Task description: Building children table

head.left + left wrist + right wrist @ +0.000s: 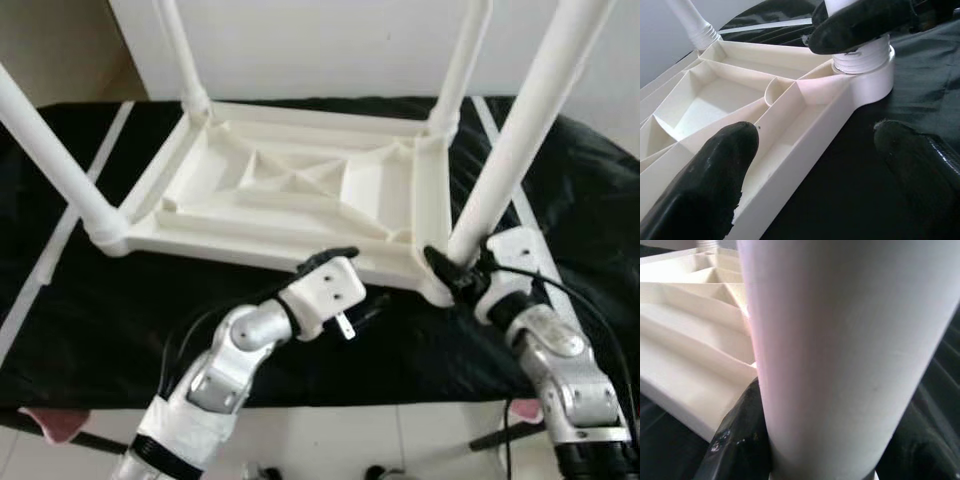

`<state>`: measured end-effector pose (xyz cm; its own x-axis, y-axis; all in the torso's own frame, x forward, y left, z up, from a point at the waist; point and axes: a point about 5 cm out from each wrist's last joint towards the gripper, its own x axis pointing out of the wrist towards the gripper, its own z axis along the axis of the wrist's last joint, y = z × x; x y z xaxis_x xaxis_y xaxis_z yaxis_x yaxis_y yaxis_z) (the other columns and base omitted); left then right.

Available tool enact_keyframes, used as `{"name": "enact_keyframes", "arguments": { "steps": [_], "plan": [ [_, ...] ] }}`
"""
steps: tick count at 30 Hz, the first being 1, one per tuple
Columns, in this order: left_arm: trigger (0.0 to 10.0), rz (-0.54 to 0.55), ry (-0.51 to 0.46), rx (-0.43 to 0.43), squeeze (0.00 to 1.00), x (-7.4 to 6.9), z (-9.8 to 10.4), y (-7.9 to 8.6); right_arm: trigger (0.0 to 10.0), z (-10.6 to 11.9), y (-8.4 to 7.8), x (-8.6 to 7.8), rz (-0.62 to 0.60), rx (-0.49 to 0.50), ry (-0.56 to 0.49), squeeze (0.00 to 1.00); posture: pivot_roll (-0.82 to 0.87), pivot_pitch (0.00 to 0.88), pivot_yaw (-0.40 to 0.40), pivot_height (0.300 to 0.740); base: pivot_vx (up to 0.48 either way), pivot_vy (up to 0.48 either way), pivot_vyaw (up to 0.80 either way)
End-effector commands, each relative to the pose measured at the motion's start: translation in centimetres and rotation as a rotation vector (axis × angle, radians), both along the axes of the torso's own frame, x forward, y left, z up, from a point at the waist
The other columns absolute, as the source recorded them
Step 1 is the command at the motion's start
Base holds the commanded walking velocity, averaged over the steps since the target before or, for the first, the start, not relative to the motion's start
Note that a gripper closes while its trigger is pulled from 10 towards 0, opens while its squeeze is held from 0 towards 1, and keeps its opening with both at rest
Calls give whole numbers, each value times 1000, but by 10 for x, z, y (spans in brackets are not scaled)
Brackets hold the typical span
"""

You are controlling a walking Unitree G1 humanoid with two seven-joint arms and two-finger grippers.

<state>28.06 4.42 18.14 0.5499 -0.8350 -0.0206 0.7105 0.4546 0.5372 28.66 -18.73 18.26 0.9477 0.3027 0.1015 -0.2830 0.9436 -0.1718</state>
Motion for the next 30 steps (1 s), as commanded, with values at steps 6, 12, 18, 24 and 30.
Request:
{"name": "enact_keyframes", "arguments": {
  "steps": [6, 12, 18, 24, 30],
  "plan": [
    [10000, 21, 13, -12, 0, -2, -6, -2, 10000, -13, 0, -4, -255, 84, 74, 0, -124, 150, -3, 740, 0, 0, 0],
    [10000, 27, 15, -14, 0, -2, -7, -1, 10000, -22, 27, -13, -451, 164, 82, 0, -120, 147, -13, 740, 0, 0, 0],
    [10000, 34, 17, -17, 0, -2, -7, 0, 10000, -24, 45, -16, -484, 193, 89, 0, -119, 147, -16, 740, 0, 0, 0],
    [10000, 35, 18, -17, 0, -2, -7, 1, 10000, -21, 42, -16, -506, 195, 79, 0, -117, 149, -14, 740, 0, 0, 0],
    [10000, 39, 16, -16, 0, -1, -6, 3, 10000, -18, 43, -18, -500, 201, 48, 1000, -116, 152, -10, 740, 0, 0, 0]
  ]
}}
